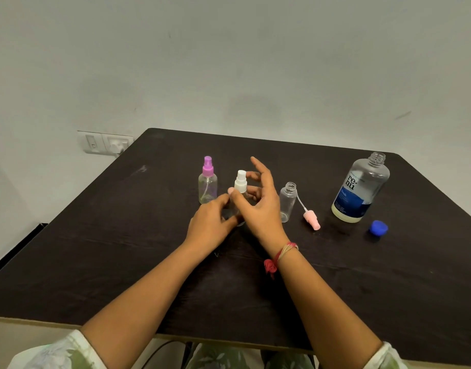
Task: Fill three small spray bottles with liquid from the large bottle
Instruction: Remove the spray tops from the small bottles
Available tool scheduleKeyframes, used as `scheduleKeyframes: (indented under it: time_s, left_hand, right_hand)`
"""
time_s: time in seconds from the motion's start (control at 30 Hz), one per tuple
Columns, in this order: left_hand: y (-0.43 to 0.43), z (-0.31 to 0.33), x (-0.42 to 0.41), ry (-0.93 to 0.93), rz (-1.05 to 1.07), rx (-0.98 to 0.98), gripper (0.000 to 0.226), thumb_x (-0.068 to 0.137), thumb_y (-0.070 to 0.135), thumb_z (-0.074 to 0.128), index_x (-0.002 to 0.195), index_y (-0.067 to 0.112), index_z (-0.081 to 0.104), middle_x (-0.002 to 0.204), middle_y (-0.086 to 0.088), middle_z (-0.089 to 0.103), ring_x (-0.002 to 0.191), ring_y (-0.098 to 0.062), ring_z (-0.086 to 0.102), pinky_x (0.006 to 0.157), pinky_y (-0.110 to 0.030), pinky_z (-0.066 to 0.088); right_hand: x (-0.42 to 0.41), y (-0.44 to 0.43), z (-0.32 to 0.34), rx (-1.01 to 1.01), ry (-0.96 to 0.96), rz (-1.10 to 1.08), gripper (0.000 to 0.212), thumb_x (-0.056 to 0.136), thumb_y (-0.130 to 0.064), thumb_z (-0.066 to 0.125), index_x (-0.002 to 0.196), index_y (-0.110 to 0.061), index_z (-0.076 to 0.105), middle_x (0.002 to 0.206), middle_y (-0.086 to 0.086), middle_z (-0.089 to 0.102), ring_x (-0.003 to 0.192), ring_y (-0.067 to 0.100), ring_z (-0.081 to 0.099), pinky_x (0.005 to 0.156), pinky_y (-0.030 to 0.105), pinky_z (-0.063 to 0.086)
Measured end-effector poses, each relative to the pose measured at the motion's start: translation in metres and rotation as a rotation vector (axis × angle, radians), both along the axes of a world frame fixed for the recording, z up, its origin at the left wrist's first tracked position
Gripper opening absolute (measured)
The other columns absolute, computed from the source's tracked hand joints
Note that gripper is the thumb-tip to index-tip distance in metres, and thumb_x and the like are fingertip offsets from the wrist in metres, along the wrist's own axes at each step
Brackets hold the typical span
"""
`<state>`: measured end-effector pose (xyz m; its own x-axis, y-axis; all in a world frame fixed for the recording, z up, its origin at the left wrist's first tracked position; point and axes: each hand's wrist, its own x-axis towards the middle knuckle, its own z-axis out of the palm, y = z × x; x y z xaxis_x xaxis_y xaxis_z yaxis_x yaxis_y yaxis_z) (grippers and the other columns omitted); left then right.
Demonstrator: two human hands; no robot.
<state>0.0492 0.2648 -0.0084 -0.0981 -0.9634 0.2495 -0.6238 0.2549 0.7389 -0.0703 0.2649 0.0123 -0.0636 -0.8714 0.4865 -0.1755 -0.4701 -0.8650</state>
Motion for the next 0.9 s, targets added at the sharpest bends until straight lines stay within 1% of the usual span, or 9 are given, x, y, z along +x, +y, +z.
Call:
scheduleKeyframes:
  time_s: [0.1, 0.2, 0.33, 0.4, 0.5, 0.63, 0.7, 0.8, 0.9]
  left_hand:
    - [-0.001, 0.0, 0.0, 0.001, -0.006, -0.001, 0.033, 0.081, 0.036, 0.066, 0.112, 0.025, 0.06, 0.087, 0.011, 0.063, 0.067, -0.007, 0.056, 0.067, -0.036, 0.052]
    - [0.0, 0.0, 0.0, 0.017, -0.008, 0.003, 0.03, 0.082, 0.036, 0.068, 0.108, 0.025, 0.06, 0.083, 0.014, 0.062, 0.066, -0.004, 0.056, 0.064, -0.034, 0.05]
    - [0.0, 0.0, -0.001, 0.015, -0.009, -0.008, 0.032, 0.083, 0.033, 0.067, 0.113, 0.026, 0.06, 0.087, 0.012, 0.063, 0.066, -0.003, 0.055, 0.064, -0.03, 0.046]
    - [0.0, 0.0, 0.0, 0.0, 0.004, 0.0, 0.034, 0.084, 0.032, 0.065, 0.117, 0.026, 0.059, 0.087, 0.012, 0.06, 0.067, -0.006, 0.054, 0.063, -0.031, 0.043]
    - [-0.001, 0.0, 0.0, -0.001, -0.008, -0.006, 0.034, 0.083, 0.033, 0.066, 0.116, 0.025, 0.06, 0.086, 0.012, 0.061, 0.066, -0.007, 0.054, 0.064, -0.033, 0.047]
    - [-0.001, -0.001, 0.001, 0.015, -0.011, -0.003, 0.028, 0.083, 0.031, 0.067, 0.109, 0.027, 0.061, 0.086, 0.013, 0.063, 0.065, -0.002, 0.055, 0.061, -0.03, 0.045]
    - [0.0, -0.001, 0.001, 0.017, -0.028, -0.011, 0.029, 0.083, 0.031, 0.067, 0.11, 0.026, 0.06, 0.085, 0.014, 0.062, 0.064, -0.001, 0.054, 0.061, -0.028, 0.044]
    - [0.001, -0.001, 0.001, 0.038, -0.035, -0.014, 0.033, 0.079, 0.043, 0.067, 0.107, 0.027, 0.061, 0.087, 0.013, 0.064, 0.064, -0.006, 0.057, 0.064, -0.037, 0.052]
    - [0.001, 0.0, 0.001, 0.017, -0.012, -0.002, 0.04, 0.077, 0.053, 0.067, 0.108, 0.029, 0.06, 0.092, 0.014, 0.065, 0.065, -0.007, 0.058, 0.068, -0.04, 0.054]
  right_hand:
    - [0.0, -0.002, 0.0, -0.013, -0.034, -0.021, 0.063, 0.079, -0.017, 0.068, 0.132, -0.034, 0.04, 0.103, 0.003, 0.056, 0.087, 0.02, 0.066, 0.08, 0.042, 0.057]
    - [-0.003, -0.002, 0.001, 0.005, -0.065, 0.016, 0.067, 0.084, -0.009, 0.06, 0.142, -0.026, 0.032, 0.099, 0.005, 0.062, 0.084, 0.008, 0.063, 0.079, 0.026, 0.053]
    - [-0.002, 0.002, 0.003, 0.033, 0.01, 0.047, 0.072, 0.087, -0.016, 0.061, 0.148, -0.027, 0.024, 0.113, -0.008, 0.06, 0.097, 0.004, 0.062, 0.088, 0.024, 0.051]
    - [0.001, 0.001, 0.003, -0.002, 0.074, -0.009, 0.073, 0.084, -0.019, 0.068, 0.145, -0.03, 0.029, 0.114, -0.009, 0.056, 0.095, 0.008, 0.063, 0.086, 0.028, 0.053]
    - [0.001, 0.001, 0.004, -0.052, 0.087, -0.078, 0.067, 0.081, -0.016, 0.07, 0.138, -0.031, 0.038, 0.102, -0.002, 0.057, 0.091, 0.014, 0.064, 0.084, 0.037, 0.055]
    - [0.0, 0.005, 0.009, -0.058, 0.093, -0.067, 0.063, 0.083, -0.009, 0.064, 0.138, -0.027, 0.039, 0.097, -0.008, 0.063, 0.096, 0.008, 0.062, 0.091, 0.029, 0.051]
    - [0.0, 0.009, 0.013, -0.099, 0.099, -0.084, 0.059, 0.084, -0.011, 0.063, 0.136, -0.028, 0.041, 0.1, -0.01, 0.064, 0.101, 0.009, 0.06, 0.092, 0.03, 0.05]
    - [-0.002, 0.014, 0.02, -0.209, 0.036, -0.151, 0.055, 0.085, -0.01, 0.065, 0.133, -0.027, 0.044, 0.106, -0.013, 0.061, 0.103, 0.01, 0.06, 0.086, 0.028, 0.05]
    - [-0.005, 0.019, 0.028, -0.29, -0.056, -0.229, 0.05, 0.086, -0.005, 0.066, 0.13, -0.021, 0.047, 0.104, -0.019, 0.057, 0.094, 0.006, 0.06, 0.078, 0.02, 0.05]
